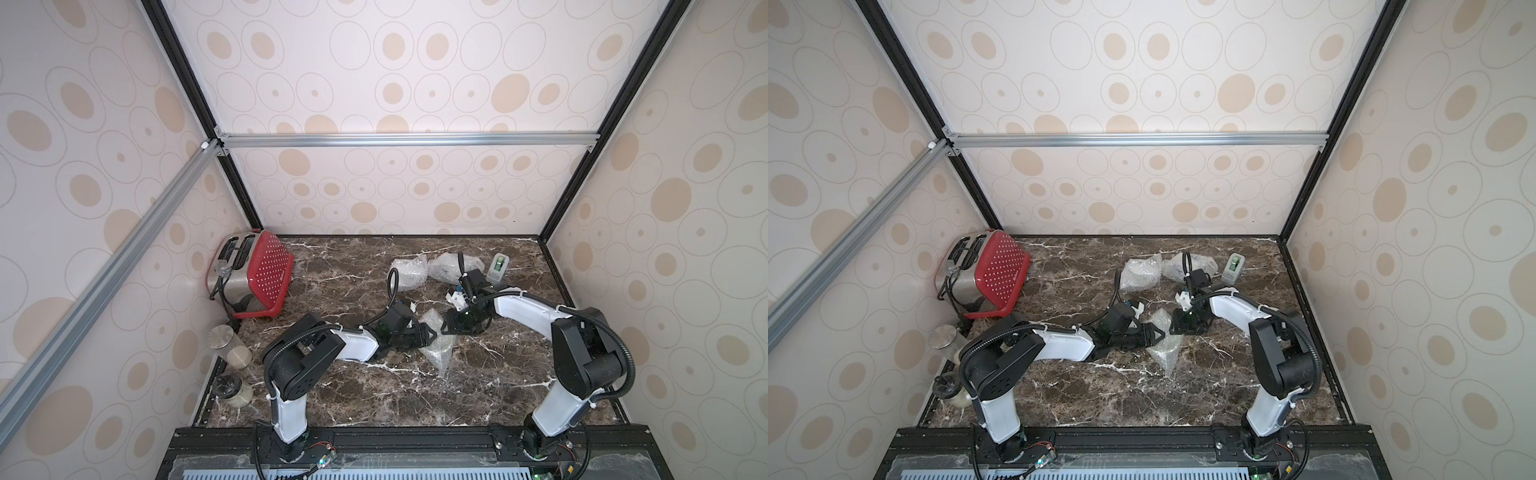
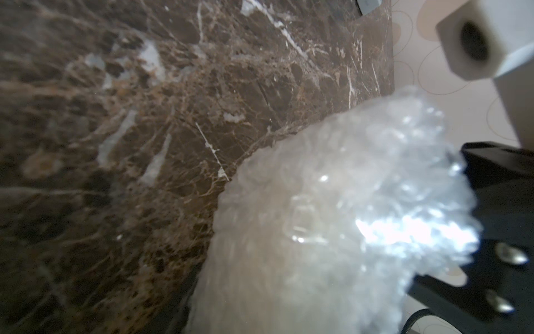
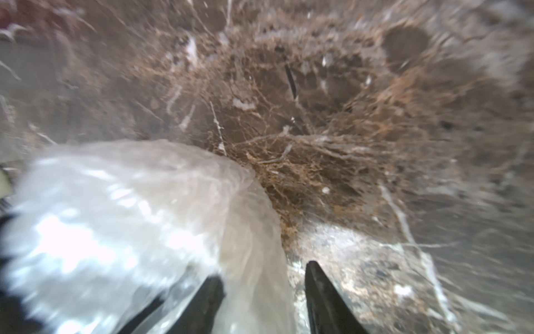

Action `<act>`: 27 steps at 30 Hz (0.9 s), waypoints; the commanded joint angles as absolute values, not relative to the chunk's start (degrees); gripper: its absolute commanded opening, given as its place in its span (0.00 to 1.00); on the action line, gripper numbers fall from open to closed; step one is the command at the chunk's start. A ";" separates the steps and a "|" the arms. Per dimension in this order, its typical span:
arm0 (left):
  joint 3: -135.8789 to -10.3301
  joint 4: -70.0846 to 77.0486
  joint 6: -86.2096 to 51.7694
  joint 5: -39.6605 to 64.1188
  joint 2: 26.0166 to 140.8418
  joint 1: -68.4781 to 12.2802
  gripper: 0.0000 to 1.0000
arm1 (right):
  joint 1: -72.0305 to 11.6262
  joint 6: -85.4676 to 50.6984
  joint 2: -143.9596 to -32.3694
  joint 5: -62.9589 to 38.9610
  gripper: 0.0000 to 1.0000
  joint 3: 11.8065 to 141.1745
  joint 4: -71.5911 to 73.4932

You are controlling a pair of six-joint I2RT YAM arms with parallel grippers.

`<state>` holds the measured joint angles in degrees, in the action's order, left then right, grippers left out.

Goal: Wrap bowls in bubble wrap
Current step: Wrap the bowl in bubble wrap.

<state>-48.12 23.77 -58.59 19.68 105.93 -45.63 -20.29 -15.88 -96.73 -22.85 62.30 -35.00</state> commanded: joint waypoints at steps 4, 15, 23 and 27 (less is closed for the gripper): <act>-46.50 20.60 -57.35 20.05 105.33 -44.56 0.63 | -17.36 -14.66 -90.17 -25.91 0.48 61.17 -37.31; -48.20 18.76 -55.90 20.24 104.38 -44.36 0.64 | 6.00 -21.52 -86.38 -19.77 0.47 61.72 -31.48; -49.22 20.26 -56.03 21.58 105.80 -44.28 0.64 | 14.60 -28.83 -101.36 -31.24 0.42 69.74 -20.42; -49.39 20.73 -56.24 21.88 105.88 -44.23 0.64 | 14.61 -31.11 -109.77 -33.72 0.40 76.33 -17.07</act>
<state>-47.97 22.15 -57.14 21.80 105.06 -44.71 14.94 -28.18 -106.94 -29.95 72.49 -20.84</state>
